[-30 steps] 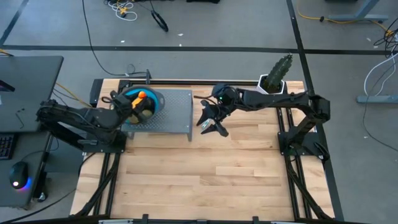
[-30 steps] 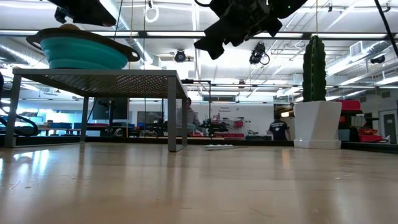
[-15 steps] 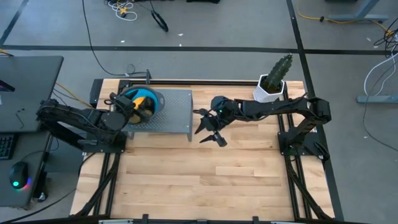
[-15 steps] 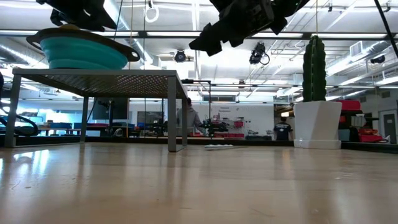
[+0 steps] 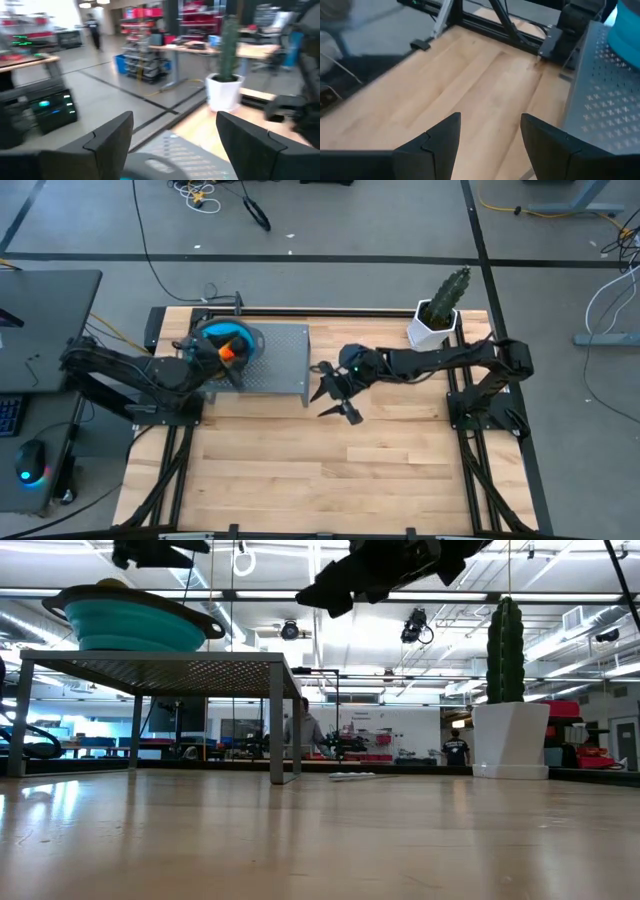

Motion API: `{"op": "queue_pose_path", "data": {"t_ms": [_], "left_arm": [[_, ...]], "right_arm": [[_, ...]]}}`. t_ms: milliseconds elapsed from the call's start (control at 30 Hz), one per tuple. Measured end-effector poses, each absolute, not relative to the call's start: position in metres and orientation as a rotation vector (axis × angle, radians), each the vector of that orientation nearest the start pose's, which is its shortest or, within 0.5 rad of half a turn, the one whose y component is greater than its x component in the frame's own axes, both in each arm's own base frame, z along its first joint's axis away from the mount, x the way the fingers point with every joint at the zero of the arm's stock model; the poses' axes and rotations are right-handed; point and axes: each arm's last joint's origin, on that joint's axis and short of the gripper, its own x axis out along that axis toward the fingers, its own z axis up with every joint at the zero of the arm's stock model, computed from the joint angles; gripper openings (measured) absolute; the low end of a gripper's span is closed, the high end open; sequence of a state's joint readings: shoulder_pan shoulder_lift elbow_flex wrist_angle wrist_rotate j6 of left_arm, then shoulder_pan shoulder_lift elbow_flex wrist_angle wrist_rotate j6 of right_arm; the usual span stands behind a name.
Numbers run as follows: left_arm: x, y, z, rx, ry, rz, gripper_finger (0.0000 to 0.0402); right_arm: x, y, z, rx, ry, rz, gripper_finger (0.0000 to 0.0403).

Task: Pick & Place Fruit
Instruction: Adjust the shelf

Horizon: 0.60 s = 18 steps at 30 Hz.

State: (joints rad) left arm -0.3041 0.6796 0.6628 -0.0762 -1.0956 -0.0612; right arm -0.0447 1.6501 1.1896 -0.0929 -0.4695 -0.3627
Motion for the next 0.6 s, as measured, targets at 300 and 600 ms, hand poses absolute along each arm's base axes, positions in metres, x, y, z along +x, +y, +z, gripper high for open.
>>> {"op": "queue_pose_path", "data": {"t_ms": [300, 600], "left_arm": [[0.173, -0.029, 0.311, 0.069, 0.073, 0.721, 0.0278], [0.175, -0.039, 0.318, 0.076, 0.012, 0.674, 0.0242]], "right_arm": [[0.38, 0.032, 0.246, -0.373, 0.468, 0.391, 0.0183], [0.389, 0.027, 0.238, -0.366, 0.461, 0.284, 0.0091]]}}
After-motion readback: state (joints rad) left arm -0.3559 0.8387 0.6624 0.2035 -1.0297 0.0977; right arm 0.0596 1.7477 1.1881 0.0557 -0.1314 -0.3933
